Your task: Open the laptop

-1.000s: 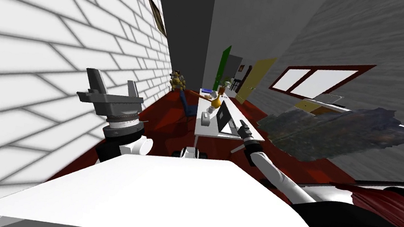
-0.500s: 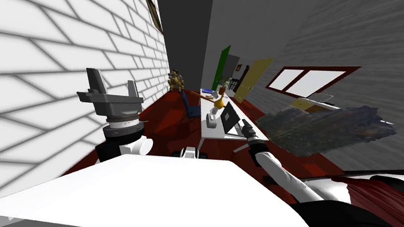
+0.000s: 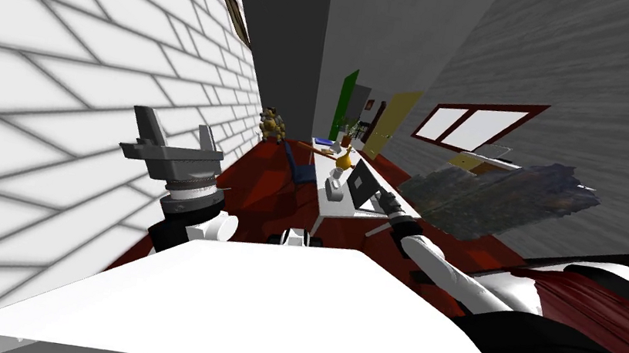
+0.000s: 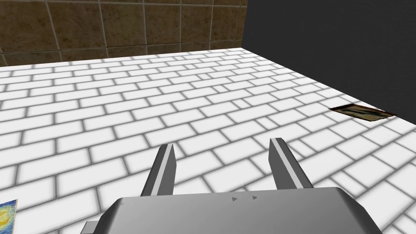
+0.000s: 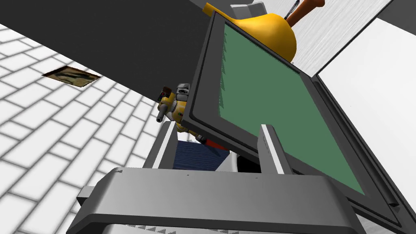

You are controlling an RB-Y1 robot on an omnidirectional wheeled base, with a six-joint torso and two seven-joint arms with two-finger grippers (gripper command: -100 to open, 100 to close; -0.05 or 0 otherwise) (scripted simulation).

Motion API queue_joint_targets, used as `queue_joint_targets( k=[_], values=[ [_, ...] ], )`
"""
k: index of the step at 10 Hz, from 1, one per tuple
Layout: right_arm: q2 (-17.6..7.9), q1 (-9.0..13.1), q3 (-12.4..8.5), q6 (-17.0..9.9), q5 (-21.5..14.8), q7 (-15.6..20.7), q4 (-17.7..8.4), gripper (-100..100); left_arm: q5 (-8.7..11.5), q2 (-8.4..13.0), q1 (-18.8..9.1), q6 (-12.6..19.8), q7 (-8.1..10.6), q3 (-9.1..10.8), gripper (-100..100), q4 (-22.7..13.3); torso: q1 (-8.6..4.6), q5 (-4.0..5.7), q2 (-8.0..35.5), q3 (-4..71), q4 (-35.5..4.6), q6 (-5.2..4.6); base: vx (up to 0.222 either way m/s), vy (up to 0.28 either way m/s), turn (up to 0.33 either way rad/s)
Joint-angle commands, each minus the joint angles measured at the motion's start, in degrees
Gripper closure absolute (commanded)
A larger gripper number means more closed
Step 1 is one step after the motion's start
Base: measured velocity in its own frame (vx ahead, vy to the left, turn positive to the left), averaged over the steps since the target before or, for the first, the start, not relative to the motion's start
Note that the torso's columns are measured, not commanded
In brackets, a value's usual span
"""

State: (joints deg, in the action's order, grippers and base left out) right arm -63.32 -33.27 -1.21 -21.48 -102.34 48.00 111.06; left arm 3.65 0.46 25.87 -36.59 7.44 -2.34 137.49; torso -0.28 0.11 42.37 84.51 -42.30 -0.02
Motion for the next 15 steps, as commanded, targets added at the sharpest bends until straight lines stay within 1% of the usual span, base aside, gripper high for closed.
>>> queue_joint_targets(
  k=[1,2,3,4,5,6,7,8,9,12,15],
  values=[
    [2.01,1.68,0.69,0.31,2.50,-2.29,-0.49,100,0.00,0.00,-0.01,0.00,0.00,0.00,0,0.00,-0.22,0.13,-0.07,0.03,0.08,-0.02,-0.069,-0.127,0.118],
    [3.35,2.79,1.14,0.51,4.17,-3.82,-0.82,100,0.00,0.01,-0.01,0.00,0.00,0.01,0,0.00,-0.37,0.18,-0.05,0.02,0.07,-0.09,-0.092,-0.187,0.117],
    [4.02,3.35,1.37,0.62,5.00,-4.58,-0.98,100,0.00,0.02,-0.01,0.00,0.00,0.01,0,0.00,-0.51,0.24,-0.07,0.03,0.09,-0.16,-0.076,-0.167,0.104],
    [4.68,3.91,1.60,0.72,5.83,-5.34,-1.15,100,0.00,0.01,-0.01,0.00,0.00,0.01,0,-0.01,-0.38,0.26,-0.20,0.09,0.17,-0.22,-0.061,-0.130,0.063],
    [6.02,5.03,2.06,0.92,7.50,-6.87,-1.47,100,0.00,0.01,0.00,0.00,0.00,0.01,0,0.00,-0.21,0.23,-0.28,0.14,0.24,-0.23,-0.066,-0.167,0.083],
    [6.69,5.59,2.29,1.03,8.33,-7.63,-1.64,100,0.00,0.01,0.00,0.00,0.00,0.01,0,0.00,-0.27,0.23,-0.33,0.18,0.25,-0.14,-0.076,-0.188,0.090],
    [6.08,5.55,2.18,0.61,7.33,-7.18,-1.44,100,0.00,0.02,0.00,0.00,0.00,0.01,0,0.00,-0.27,0.21,-0.32,0.18,0.23,-0.12,-0.034,-0.086,0.026],
    [7.72,6.29,2.84,0.18,7.75,-7.88,-1.88,100,0.00,0.01,0.01,0.00,0.00,0.01,0,0.00,0.23,0.06,-0.35,0.19,0.21,-0.07,-0.028,-0.079,0.043],
    [9.31,6.85,3.60,-0.22,8.03,-8.40,-2.31,100,0.00,0.01,0.00,0.00,0.00,0.01,0,0.00,0.42,-0.06,-0.30,0.18,0.17,0.11,-0.058,-0.127,0.123],
    [13.88,8.55,5.85,-1.41,8.89,-9.96,-3.59,100,0.00,0.01,0.00,0.00,0.00,0.01,0,0.00,0.14,-0.04,-0.25,0.16,0.08,0.08,-0.053,-0.157,0.095],
    [18.85,10.24,8.11,-2.60,9.75,-11.51,-4.87,100,0.00,0.01,0.00,0.00,0.00,0.01,0,0.00,0.28,-0.07,-0.26,0.18,0.10,0.13,-0.058,-0.156,0.101]
  ],
)
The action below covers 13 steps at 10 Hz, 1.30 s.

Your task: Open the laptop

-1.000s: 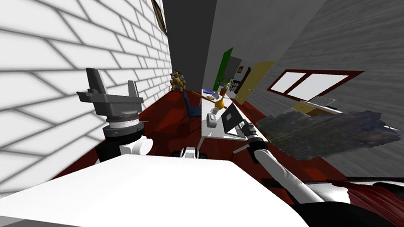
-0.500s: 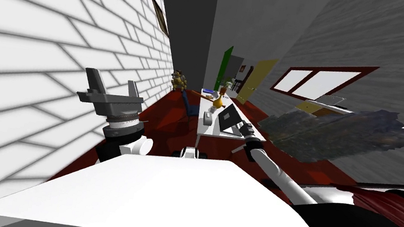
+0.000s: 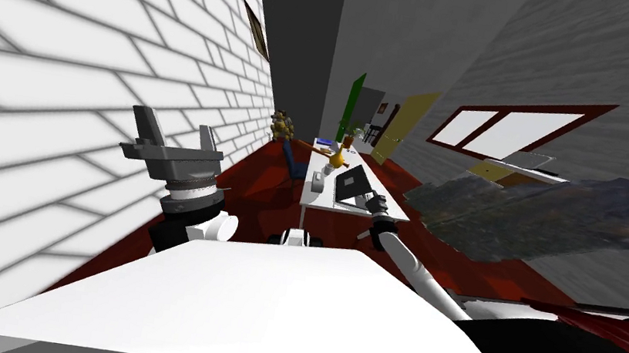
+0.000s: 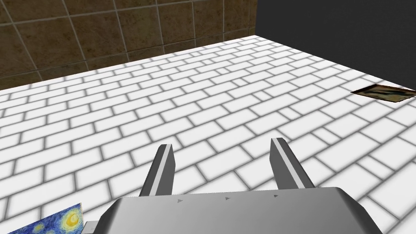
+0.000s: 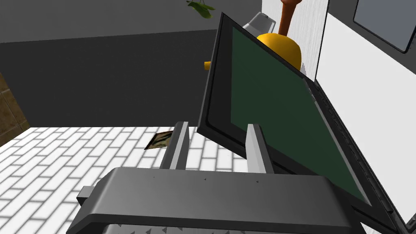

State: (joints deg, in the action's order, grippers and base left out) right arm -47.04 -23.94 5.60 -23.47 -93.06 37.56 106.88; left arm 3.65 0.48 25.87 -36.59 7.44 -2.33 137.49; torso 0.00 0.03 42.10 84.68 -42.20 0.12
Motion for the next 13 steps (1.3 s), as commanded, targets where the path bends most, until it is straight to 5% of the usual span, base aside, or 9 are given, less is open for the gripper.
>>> queue_joint_targets(
  k=[1,2,3,6,7,9,13],
  values=[
    [4.16,1.48,2.05,-1.01,0.75,-1.59,-1.11,100,0.00,0.00,0.00,0.00,0.00,0.00,0,0.00,0.00,0.00,0.00,0.00,-0.01,0.00,-0.064,-0.142,0.098],
    [5.75,2.04,2.80,-1.40,1.04,-2.11,-1.54,100,0.00,0.00,0.00,0.00,0.00,0.00,0,0.00,0.08,-0.03,0.04,-0.02,-0.03,-0.01,-0.070,-0.148,0.103],
    [4.61,2.00,2.47,-1.26,0.39,-2.22,-1.87,100,0.00,0.00,0.00,0.00,0.00,0.00,0,0.00,0.05,-0.04,0.08,-0.05,-0.05,-0.03,-0.033,-0.070,0.029],
    [11.03,3.73,5.50,-4.85,-2.55,-4.21,-4.88,100,0.00,0.00,0.00,0.00,0.00,0.00,0,0.00,-0.20,0.00,0.17,-0.10,-0.11,-0.07,-0.031,-0.156,0.118],
    [8.18,3.66,3.80,-2.70,-0.62,-4.28,-4.08,-100,0.00,0.00,0.01,0.00,0.00,0.00,0,0.00,-0.17,-0.01,0.28,-0.16,-0.14,-0.20,-0.012,-0.032,-0.108],
    [6.49,3.81,2.19,-0.84,1.30,-4.18,-3.45,-100,0.00,-0.02,0.01,0.00,0.00,-0.02,0,0.00,0.58,-0.22,0.14,-0.08,-0.08,-0.12,0.012,0.087,-0.088],
    [3.10,4.13,-1.02,2.88,5.13,-3.96,-2.19,-100,0.00,-0.02,0.01,0.00,0.00,-0.02,0,0.01,-0.09,-0.04,0.29,-0.18,-0.15,-0.09,0.014,0.098,-0.070]
  ],
)
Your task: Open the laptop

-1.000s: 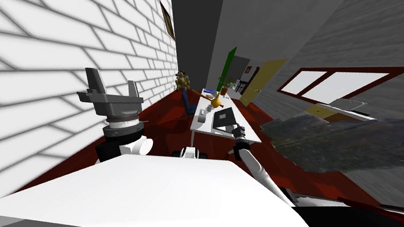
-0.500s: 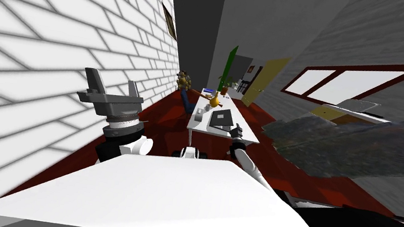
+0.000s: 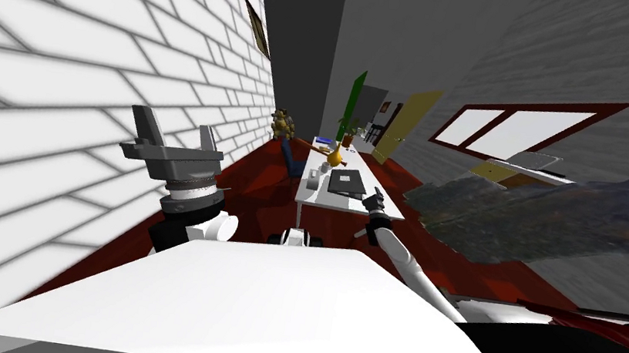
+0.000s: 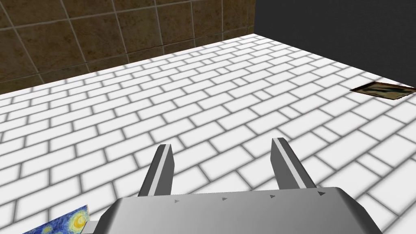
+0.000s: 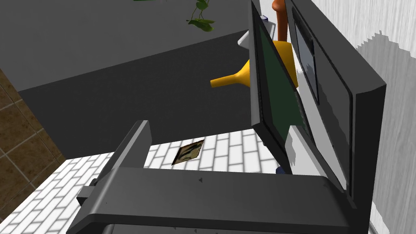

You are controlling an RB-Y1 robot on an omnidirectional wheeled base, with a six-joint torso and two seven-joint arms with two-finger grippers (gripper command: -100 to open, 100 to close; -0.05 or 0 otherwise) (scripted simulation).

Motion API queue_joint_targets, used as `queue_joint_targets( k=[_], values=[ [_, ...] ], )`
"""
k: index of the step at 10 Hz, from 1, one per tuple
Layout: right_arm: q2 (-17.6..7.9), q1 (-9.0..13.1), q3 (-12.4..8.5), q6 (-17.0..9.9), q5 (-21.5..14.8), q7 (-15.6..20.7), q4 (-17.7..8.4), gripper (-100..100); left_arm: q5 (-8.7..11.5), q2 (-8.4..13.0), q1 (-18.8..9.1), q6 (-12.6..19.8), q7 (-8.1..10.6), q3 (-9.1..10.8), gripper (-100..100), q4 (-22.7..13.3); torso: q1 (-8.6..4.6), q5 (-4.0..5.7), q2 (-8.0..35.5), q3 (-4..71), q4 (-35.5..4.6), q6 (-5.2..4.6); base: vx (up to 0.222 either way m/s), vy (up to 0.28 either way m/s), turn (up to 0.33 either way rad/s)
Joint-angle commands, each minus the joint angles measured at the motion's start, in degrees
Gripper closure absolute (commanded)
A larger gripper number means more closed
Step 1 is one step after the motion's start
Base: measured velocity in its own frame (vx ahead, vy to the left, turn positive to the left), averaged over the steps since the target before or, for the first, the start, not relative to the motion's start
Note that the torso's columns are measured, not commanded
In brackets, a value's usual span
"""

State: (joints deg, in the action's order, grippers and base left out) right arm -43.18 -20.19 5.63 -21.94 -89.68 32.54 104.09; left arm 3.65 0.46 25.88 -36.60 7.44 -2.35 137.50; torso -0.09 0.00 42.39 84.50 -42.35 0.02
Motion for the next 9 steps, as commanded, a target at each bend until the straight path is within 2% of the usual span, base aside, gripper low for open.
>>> queue_joint_targets(
  k=[1,2,3,4,9],
  values=[
    [-1.61,0.46,-1.86,2.28,2.71,1.12,0.91,-100,0.00,0.00,0.00,0.00,0.00,0.00,0,0.00,-0.12,0.04,-0.02,0.01,0.00,-0.03,0.008,0.045,-0.056],
    [-2.45,0.54,-2.66,3.21,3.67,1.17,1.22,-100,0.00,0.01,0.00,0.00,0.00,0.01,0,0.00,-0.05,0.01,-0.03,0.02,0.00,-0.06,0.003,0.053,-0.086],
    [-1.91,0.53,-2.05,2.60,3.03,1.09,0.91,-100,0.00,0.00,0.00,0.00,0.00,0.01,0,0.00,0.09,-0.03,-0.01,0.02,0.01,-0.07,0.000,0.024,-0.023],
    [-1.98,0.52,-2.14,2.80,3.14,1.14,0.91,0,0.00,0.01,0.00,0.00,0.00,0.01,0,0.00,0.08,-0.02,-0.03,0.02,0.02,-0.01,0.000,0.000,0.000],
    [-1.93,0.34,-1.95,2.92,3.13,1.18,0.73,0,0.00,0.01,0.00,0.00,0.00,0.01,0,0.00,0.16,-0.06,-0.03,0.03,0.00,-0.03,0.000,0.000,0.000]
  ],
)
